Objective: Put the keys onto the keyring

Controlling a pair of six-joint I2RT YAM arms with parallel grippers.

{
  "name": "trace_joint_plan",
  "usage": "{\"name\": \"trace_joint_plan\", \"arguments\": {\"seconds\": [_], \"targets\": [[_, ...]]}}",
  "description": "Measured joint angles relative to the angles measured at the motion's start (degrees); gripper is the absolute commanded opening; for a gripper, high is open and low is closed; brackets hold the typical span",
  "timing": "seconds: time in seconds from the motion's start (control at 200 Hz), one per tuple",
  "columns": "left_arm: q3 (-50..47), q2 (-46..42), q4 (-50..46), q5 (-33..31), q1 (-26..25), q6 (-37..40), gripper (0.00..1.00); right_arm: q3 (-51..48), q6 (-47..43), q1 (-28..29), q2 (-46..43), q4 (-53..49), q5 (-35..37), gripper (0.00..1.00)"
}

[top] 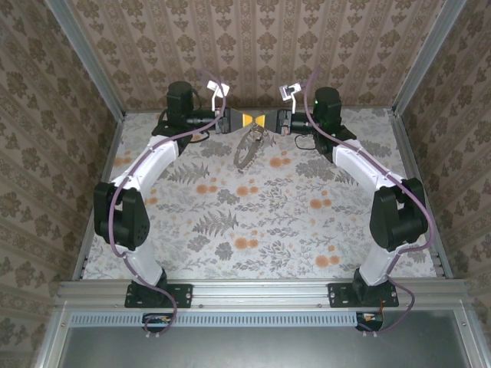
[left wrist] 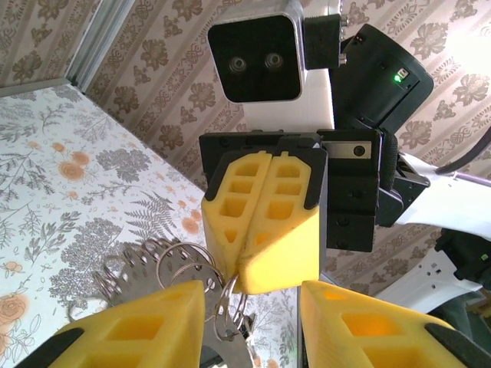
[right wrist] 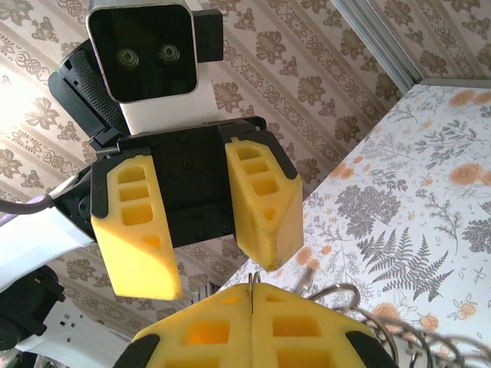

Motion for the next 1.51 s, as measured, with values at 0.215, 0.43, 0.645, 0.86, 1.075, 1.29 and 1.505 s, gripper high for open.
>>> {"name": "trace_joint_plan", "arguments": {"seconds": [0.215, 0.43, 0.645, 0.86, 1.075, 1.29, 1.505], "targets": [[0.5, 0.2, -2.0, 0.5, -0.5, 1.6, 0.34, 0.0, 0.0, 0.0, 0.0, 0.1, 0.0, 0.0], [0.5, 0.7, -2.3, 0.7, -0.7, 2.5, 0.25, 0.0, 0.0, 0.0, 0.0, 0.1, -0.2, 0.0], [0.5, 0.7, -2.3, 1.1, -0.7, 2.9, 0.2, 0.0, 0.0, 0.0, 0.0, 0.2, -0.5, 0.0], [0.5, 0.7, -2.3, 1.0, -0.7, 2.9, 0.14, 0.0, 0.0, 0.0, 0.0, 0.2, -0.8, 0.0], [0.5, 0.9, -2.0, 1.0, -0.8, 2.6, 0.05, 0.0, 0.0, 0.0, 0.0, 0.2, -1.3, 0.0], [0.4, 1.3, 0.0, 0.2, -1.5, 0.6, 0.0, 0.0, 0.0, -0.5, 0.0, 0.2, -1.7, 0.0], [-1.9, 1.4, 5.6, -2.6, -2.4, -4.2, 0.0, -1.9, 1.3, -1.3, -0.5, 2.4, -1.0, 0.39]]}}
